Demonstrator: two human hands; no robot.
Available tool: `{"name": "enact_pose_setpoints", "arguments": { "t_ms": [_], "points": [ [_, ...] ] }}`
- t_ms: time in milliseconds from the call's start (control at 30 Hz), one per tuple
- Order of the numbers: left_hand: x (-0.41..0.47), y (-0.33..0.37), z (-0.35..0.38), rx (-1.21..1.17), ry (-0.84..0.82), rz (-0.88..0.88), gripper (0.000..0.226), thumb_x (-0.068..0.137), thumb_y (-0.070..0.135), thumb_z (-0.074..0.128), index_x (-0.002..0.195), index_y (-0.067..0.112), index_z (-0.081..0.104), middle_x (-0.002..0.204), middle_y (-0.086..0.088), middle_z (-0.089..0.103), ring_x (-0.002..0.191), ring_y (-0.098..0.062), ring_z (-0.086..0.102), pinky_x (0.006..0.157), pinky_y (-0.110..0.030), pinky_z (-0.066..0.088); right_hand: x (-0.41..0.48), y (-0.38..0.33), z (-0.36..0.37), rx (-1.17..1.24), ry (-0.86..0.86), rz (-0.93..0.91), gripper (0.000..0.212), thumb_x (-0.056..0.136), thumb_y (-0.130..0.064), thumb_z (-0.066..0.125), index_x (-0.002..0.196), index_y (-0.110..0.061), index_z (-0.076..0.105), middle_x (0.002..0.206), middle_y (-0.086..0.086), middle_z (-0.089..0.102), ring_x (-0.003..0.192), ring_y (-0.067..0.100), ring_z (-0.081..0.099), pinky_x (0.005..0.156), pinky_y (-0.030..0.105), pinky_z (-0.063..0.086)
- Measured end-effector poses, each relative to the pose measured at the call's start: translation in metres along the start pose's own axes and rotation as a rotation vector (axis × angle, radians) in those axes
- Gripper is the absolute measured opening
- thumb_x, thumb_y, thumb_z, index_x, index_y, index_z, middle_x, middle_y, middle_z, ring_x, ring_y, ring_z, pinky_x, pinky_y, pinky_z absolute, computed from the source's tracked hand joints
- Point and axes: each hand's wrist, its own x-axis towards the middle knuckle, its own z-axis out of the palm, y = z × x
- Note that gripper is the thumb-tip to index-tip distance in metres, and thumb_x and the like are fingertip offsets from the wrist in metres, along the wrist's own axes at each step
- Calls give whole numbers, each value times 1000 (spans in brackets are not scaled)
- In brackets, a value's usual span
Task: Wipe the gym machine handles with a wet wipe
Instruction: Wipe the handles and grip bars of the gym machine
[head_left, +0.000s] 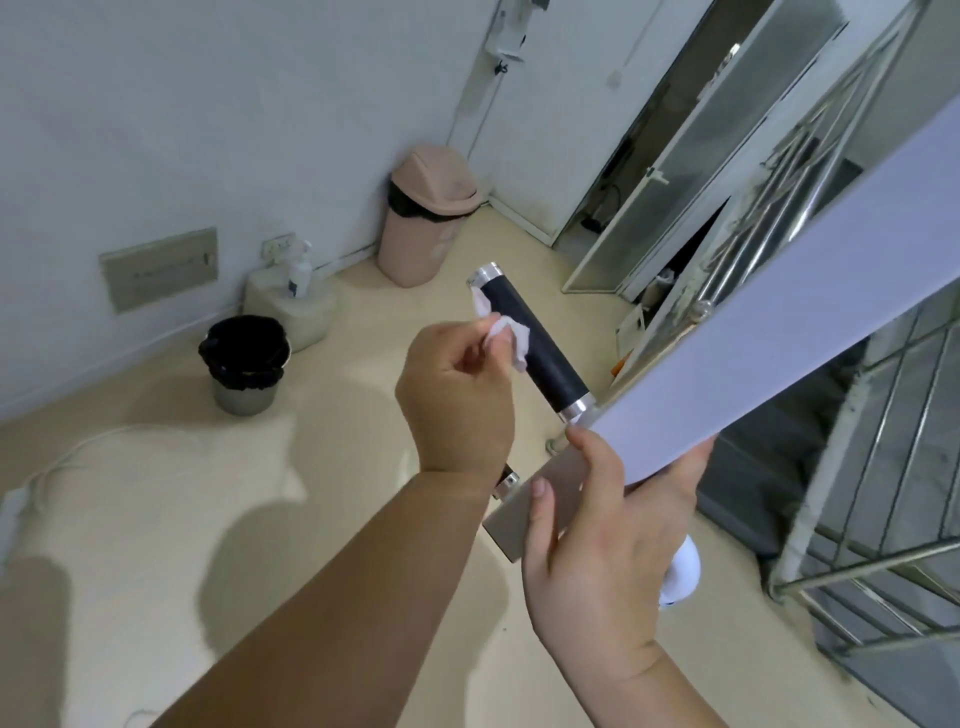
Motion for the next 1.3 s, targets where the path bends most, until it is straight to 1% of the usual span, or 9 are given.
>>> {"name": "enact_pose_setpoints", "arguments": {
  "t_ms": [67, 167, 333, 567, 667, 800, 933, 1133, 1300],
  "points": [
    [25, 2, 4, -94, 84, -125, 21, 86, 10, 73, 86, 31, 72, 77, 11, 66, 70, -8, 62, 73, -18, 54, -3, 0, 0, 17, -18, -1, 41, 89, -25, 61, 129, -22, 49, 154, 48, 11, 136, 58, 31, 101, 52, 39],
    [23, 0, 7, -76, 47, -114, 18, 87, 15, 72, 75, 30, 71, 72, 2, 67, 70, -19, 64, 73, -35, 56, -4, -1, 1, 8, -18, 10, 45, 88, -30, 62, 130, -22, 49, 156, 47, 6, 130, 61, 39, 99, 53, 40],
    [-31, -4, 1, -62, -80, -74, 8, 87, 15, 73, 81, 15, 77, 73, 5, 64, 69, -5, 59, 71, -15, 46, 1, 1, 2, 8, -3, 7, 49, 85, -28, 64, 131, -21, 48, 151, 50, 13, 135, 53, 31, 97, 46, 33],
    [21, 6, 8, -180, -61, -225, 20, 86, 10, 73, 69, 16, 65, 65, -3, 68, 60, -16, 62, 64, -27, 49, -1, -2, 3, 25, -8, 34, 48, 87, -30, 62, 133, -24, 49, 155, 46, 8, 120, 61, 48, 97, 53, 42],
    [37, 4, 10, -201, -26, -264, 16, 86, 18, 73, 73, 20, 64, 72, -14, 70, 69, -28, 66, 69, -26, 53, -1, -1, 2, 21, -3, 37, 50, 86, -27, 67, 132, -25, 50, 154, 46, 11, 122, 60, 45, 95, 52, 43],
    [-12, 4, 5, -99, -144, -190, 30, 85, 11, 76, 65, 20, 55, 62, 6, 55, 59, -11, 50, 64, -20, 44, 2, -1, 3, 27, -14, 48, 54, 83, -26, 70, 133, -24, 49, 151, 48, 15, 126, 59, 42, 93, 50, 41],
    [-29, 3, -1, -165, -293, -250, 29, 84, 6, 76, 65, 13, 57, 65, 4, 55, 59, -7, 50, 64, -19, 44, 4, 0, 1, 32, -38, 55, 56, 82, -27, 70, 133, -29, 47, 149, 47, 21, 112, 58, 52, 91, 53, 43],
    [40, 11, 7, -240, -44, -296, 28, 83, 9, 77, 66, 21, 59, 68, 4, 54, 61, -9, 47, 64, -17, 45, -2, -5, 0, 28, -52, 57, 55, 83, -31, 69, 133, -29, 47, 151, 47, 18, 118, 60, 48, 95, 54, 43],
    [13, 8, -1, -170, -127, -244, 28, 81, 10, 80, 66, 15, 56, 62, 7, 53, 57, -6, 47, 63, -19, 43, -3, -5, 2, 29, -49, 72, 58, 80, -31, 73, 133, -27, 48, 148, 48, 21, 123, 61, 44, 94, 56, 44]
  ]
}}
